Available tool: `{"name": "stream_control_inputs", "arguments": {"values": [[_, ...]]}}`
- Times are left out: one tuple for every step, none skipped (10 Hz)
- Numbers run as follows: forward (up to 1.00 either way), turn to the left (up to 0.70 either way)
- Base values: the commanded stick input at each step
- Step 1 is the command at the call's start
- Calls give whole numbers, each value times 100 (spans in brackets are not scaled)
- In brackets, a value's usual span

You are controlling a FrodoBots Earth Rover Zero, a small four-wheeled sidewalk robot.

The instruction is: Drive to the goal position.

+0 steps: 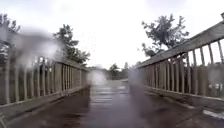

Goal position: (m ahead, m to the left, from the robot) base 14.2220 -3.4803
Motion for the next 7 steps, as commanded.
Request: {"name": "stream_control_inputs", "arguments": {"values": [[45, 0], [45, 0], [45, 0], [45, 0], [45, 0], [45, 0], [45, 0]]}}
